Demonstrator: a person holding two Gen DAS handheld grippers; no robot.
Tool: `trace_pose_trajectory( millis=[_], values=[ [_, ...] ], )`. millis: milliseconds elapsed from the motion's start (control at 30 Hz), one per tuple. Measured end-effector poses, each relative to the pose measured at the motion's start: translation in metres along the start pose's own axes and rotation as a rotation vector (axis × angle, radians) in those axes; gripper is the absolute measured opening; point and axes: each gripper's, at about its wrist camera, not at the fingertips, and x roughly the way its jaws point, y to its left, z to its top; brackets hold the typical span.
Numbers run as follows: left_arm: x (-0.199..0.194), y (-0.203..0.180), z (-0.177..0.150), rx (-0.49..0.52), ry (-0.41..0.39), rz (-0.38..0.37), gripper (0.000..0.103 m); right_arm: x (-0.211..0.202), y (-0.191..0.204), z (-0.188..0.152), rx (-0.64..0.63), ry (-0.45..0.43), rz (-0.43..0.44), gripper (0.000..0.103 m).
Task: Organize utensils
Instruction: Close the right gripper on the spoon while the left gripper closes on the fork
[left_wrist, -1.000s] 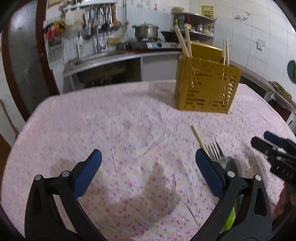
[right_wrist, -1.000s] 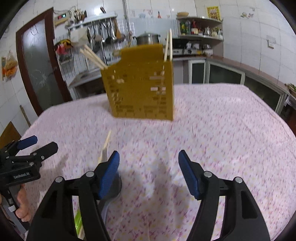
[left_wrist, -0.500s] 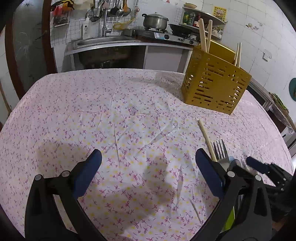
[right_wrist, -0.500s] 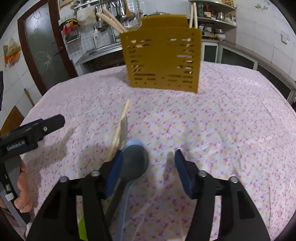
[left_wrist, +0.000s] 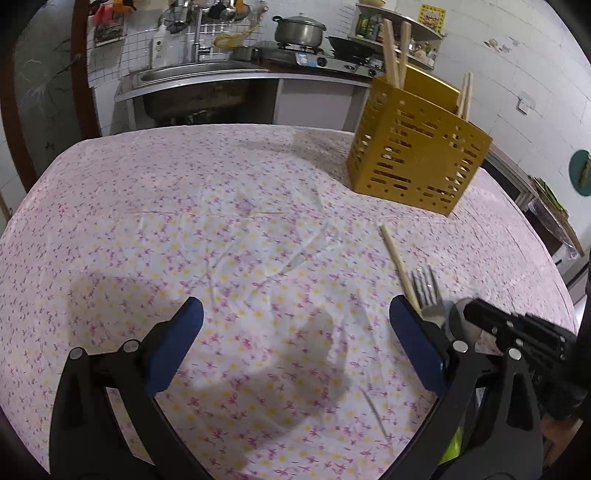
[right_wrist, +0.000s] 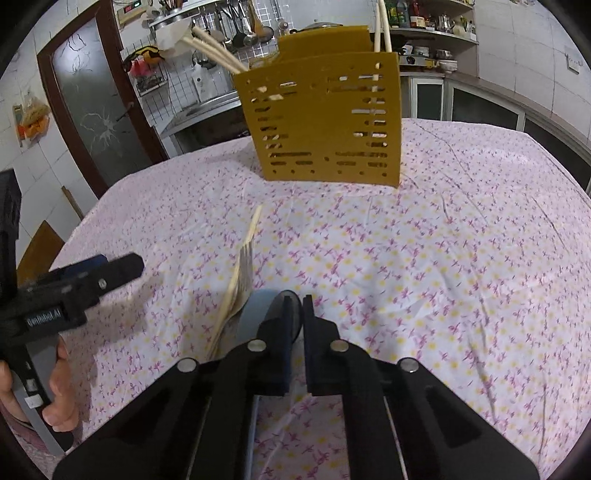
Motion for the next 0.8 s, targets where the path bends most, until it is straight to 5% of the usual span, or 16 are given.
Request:
trace_pose_trajectory(
  millis=[567, 700, 800],
  values=[
    [0.023, -0.069, 0.008, 0.061, 0.082, -0.062, 0.074, -0.011, -0.063, 0.023, 0.038, -0.029, -0.042, 0.004],
    [0.037, -0.089, 0.015, 0.073, 0.149, -0.049, 0.043, -0.014, -0.072, 0.024, 0.041, -0.033, -0.048, 0.004],
    [0.044, -0.101, 0.018, 0.081, 0.174, -0.051, 0.034, -0.015, -0.078, 0.024, 0.044, -0.034, -0.049, 0.004]
  ],
)
